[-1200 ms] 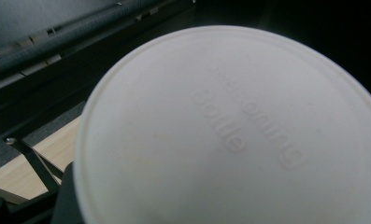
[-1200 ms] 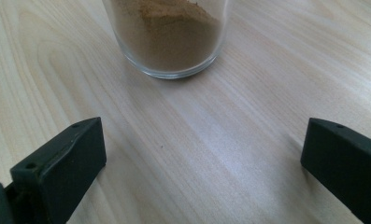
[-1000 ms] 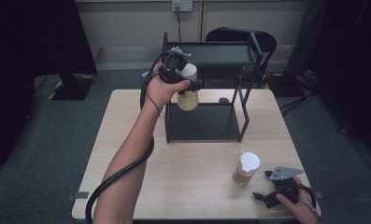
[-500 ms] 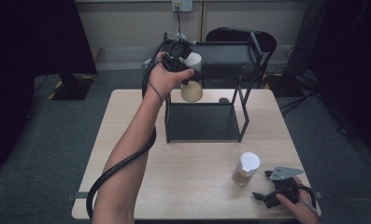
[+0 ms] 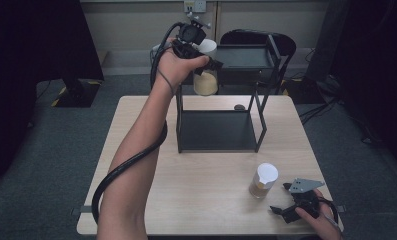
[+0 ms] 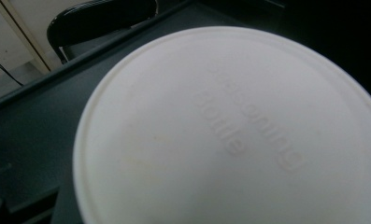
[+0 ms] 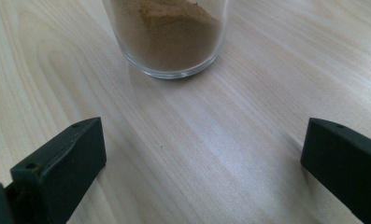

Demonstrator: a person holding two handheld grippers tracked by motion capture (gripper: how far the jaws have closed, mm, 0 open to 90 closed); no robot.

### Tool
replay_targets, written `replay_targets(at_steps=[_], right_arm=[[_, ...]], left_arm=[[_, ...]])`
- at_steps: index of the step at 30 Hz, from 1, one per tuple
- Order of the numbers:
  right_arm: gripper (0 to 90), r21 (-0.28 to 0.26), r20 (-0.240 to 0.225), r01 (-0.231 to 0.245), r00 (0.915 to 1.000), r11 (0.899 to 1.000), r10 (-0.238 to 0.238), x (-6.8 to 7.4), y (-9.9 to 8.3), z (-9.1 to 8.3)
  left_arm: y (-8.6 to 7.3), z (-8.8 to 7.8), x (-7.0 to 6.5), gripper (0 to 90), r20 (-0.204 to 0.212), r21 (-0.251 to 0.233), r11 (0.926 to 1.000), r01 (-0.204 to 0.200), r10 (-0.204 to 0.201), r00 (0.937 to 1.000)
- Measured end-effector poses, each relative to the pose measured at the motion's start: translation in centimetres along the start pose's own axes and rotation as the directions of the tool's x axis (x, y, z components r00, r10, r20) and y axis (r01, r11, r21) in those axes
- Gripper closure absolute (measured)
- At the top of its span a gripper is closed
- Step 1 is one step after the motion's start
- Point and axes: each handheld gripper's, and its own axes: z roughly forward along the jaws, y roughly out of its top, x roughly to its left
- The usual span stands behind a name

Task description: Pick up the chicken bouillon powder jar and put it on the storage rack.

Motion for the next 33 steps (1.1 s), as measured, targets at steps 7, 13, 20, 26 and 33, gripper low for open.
replay_targets(at_steps=[7, 13, 20, 26, 33], right_arm=[[0.0, 0.000, 0.000, 0.000, 1.0000, 1.000, 0.000, 0.0, 0.0, 0.0], [0.0, 0.000, 0.000, 0.000, 1.0000, 1.000, 0.000, 0.0, 0.0, 0.0], [0.0, 0.000, 0.000, 0.000, 1.0000, 1.000, 0.000, 0.0, 0.0, 0.0], [0.0, 0.000, 0.000, 0.000, 1.0000, 1.000, 0.000, 0.0, 0.0, 0.0], [0.0, 0.000, 0.000, 0.000, 1.0000, 1.000, 0.000, 0.0, 0.0, 0.0]], left_arm=[[1.5, -0.5, 0.3, 35.6, -0.010, 0.004, 0.9999, 0.009, -0.009, 0.9999], [2.9, -0.4, 0.7, 35.6, -0.030, 0.012, 0.9999, 0.008, -0.008, 0.9995], [4.4, 0.0, 1.4, 35.6, -0.049, 0.006, 0.9999, 0.011, -0.011, 0.9988], [5.4, 0.8, 2.0, 35.6, -0.070, 0.013, 0.9998, 0.017, -0.016, 0.9974], [6.0, 1.7, 2.6, 35.5, -0.101, 0.014, 0.9994, 0.032, -0.031, 0.9944]])
